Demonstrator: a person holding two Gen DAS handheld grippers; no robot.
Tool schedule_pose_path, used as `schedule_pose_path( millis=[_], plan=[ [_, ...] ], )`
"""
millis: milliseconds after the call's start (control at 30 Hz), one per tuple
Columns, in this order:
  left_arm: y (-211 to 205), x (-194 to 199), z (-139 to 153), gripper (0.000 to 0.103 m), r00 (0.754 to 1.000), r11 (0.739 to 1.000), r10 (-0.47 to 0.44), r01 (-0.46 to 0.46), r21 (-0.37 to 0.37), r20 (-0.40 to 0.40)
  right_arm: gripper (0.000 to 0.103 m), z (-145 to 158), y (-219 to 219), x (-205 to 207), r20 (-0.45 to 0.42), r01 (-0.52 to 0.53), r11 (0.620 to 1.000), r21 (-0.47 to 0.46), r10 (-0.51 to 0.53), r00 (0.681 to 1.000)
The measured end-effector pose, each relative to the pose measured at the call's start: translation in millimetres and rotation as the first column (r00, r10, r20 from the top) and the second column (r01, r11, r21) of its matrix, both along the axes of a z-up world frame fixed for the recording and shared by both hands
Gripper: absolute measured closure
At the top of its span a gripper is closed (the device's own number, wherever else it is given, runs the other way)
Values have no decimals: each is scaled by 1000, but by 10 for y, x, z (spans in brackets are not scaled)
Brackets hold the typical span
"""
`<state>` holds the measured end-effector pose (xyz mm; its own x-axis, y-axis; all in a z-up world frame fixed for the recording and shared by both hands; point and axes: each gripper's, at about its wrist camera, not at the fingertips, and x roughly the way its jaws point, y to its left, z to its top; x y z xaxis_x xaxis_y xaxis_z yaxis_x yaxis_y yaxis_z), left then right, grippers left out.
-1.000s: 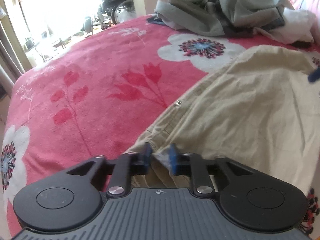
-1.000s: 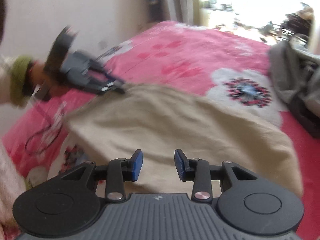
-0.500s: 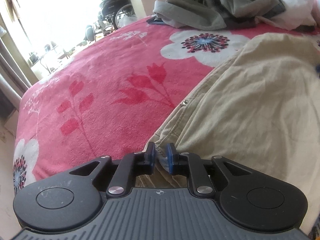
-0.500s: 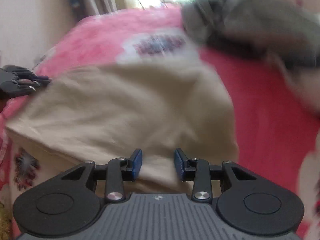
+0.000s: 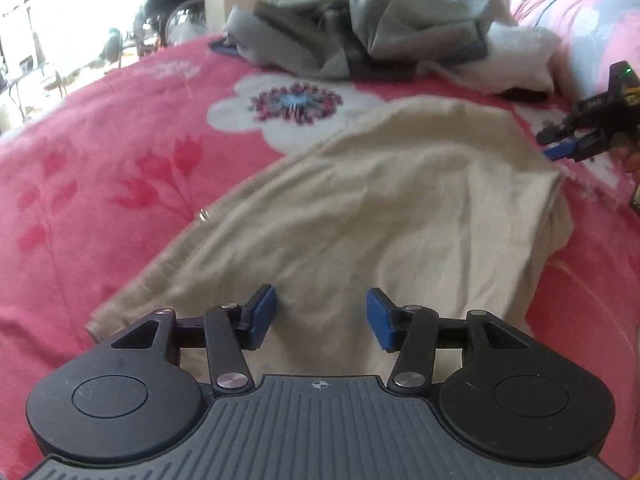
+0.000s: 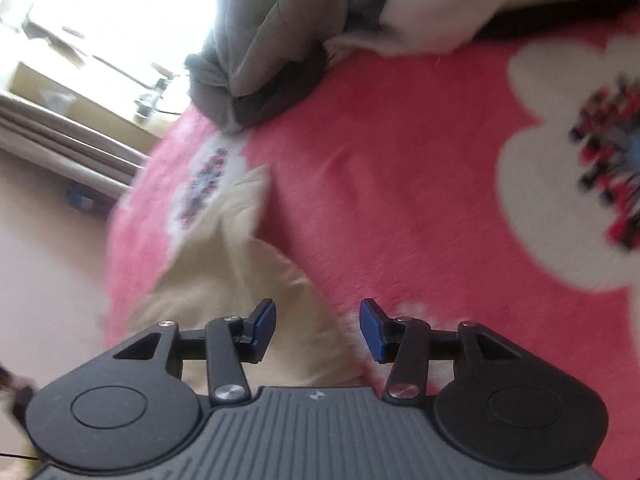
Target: Fold clothes
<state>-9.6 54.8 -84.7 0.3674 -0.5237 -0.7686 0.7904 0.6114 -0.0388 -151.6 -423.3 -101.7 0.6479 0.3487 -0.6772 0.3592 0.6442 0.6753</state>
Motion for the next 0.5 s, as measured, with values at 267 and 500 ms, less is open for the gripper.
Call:
schedule_pose_path(
  millis=[267, 500],
  plan=[
    [21, 51, -85, 52, 999, 1000, 20, -20, -17, -28, 58, -238, 30, 112, 30, -113, 989, 99, 110, 993],
    [34, 111, -87, 52, 998, 999, 36, -37, -22, -57, 91, 199, 123, 31, 60, -210, 974, 86, 205, 977]
  ],
)
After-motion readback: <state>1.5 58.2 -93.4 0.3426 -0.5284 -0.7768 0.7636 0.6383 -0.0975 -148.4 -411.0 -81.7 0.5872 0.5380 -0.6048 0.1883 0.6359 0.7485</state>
